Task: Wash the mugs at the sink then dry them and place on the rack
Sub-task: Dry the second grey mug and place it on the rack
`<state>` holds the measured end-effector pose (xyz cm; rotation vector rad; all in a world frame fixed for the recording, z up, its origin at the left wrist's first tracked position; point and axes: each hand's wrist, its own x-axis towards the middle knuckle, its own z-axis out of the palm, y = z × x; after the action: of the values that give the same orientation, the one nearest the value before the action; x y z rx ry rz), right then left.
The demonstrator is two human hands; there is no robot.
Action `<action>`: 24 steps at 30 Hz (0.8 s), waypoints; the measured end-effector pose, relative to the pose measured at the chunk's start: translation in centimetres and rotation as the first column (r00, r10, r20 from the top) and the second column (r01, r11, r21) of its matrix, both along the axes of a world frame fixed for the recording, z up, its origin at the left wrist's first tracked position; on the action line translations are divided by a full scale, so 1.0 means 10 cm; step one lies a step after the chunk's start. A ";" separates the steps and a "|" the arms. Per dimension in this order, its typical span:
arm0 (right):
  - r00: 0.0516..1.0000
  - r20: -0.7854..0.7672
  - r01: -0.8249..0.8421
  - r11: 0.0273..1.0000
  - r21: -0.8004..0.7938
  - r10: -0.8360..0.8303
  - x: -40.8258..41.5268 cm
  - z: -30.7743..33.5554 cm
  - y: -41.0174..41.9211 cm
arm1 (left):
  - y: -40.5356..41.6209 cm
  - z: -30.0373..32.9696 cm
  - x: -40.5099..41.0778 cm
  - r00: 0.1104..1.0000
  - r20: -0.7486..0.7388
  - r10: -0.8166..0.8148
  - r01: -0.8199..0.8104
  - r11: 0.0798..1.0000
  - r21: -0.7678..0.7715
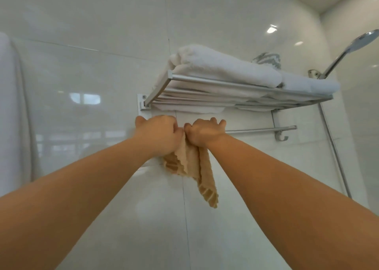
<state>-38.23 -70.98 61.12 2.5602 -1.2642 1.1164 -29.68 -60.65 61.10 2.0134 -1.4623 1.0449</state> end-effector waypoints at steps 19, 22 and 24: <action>0.953 0.164 -0.231 0.962 -0.146 0.254 -0.16 -0.09 0.12 | -0.02 0.22 0.11 0.986 -0.152 -0.074 0.079 0.997 0.026; 0.879 0.349 -0.240 0.934 -0.265 0.325 -0.36 -0.31 0.33 | 0.32 0.05 0.05 0.958 -0.206 -0.199 0.187 0.979 -0.078; 0.816 0.455 -0.285 0.933 -0.221 0.357 -0.47 -0.49 0.45 | 0.59 -0.19 0.03 0.941 -0.208 -0.266 0.236 0.959 -0.157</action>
<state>-42.95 -66.52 56.22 2.5266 -0.7698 1.9473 -29.42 -54.71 59.20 1.7353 -1.4429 0.7554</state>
